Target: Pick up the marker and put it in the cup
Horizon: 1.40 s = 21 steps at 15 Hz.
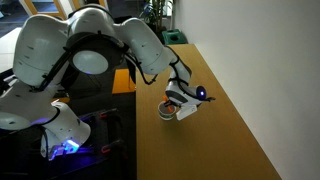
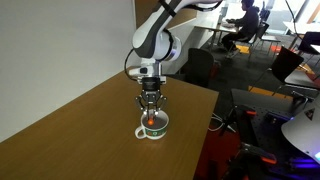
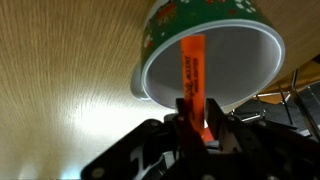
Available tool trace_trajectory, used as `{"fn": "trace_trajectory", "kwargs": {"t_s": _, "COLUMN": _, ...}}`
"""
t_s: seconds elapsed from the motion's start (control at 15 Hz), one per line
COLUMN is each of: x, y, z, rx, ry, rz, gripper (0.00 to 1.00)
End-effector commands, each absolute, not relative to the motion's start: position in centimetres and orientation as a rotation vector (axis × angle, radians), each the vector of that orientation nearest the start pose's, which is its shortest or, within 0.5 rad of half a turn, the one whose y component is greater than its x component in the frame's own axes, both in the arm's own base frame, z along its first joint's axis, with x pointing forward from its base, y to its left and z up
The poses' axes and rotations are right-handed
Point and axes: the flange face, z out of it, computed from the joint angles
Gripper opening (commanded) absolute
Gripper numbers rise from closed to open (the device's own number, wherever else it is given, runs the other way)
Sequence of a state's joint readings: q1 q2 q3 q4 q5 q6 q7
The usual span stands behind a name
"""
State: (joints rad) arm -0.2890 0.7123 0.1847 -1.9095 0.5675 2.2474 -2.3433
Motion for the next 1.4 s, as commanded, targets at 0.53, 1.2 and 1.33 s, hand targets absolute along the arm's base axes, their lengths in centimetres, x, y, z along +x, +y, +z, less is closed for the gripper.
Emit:
{"fn": "trace_trajectory", "kwargs": {"t_s": 0.53, "x": 57.4, "y": -5.7, "z": 14.5, "rx": -1.730, "ry": -2.018, "rz": -0.453, "gripper": 1.00}}
{"fn": "trace_trajectory", "kwargs": {"t_s": 1.2, "x": 54.5, "y": -7.0, "z": 18.5, "rx": -1.811, "ry": -2.050, "rz": -0.496, "gripper": 1.00}}
{"fn": "trace_trajectory", "kwargs": {"t_s": 1.33, "x": 53.9, "y": -6.9, "z": 18.6, "rx": -1.821, "ry": -2.048, "rz": -0.503, "gripper": 1.00}}
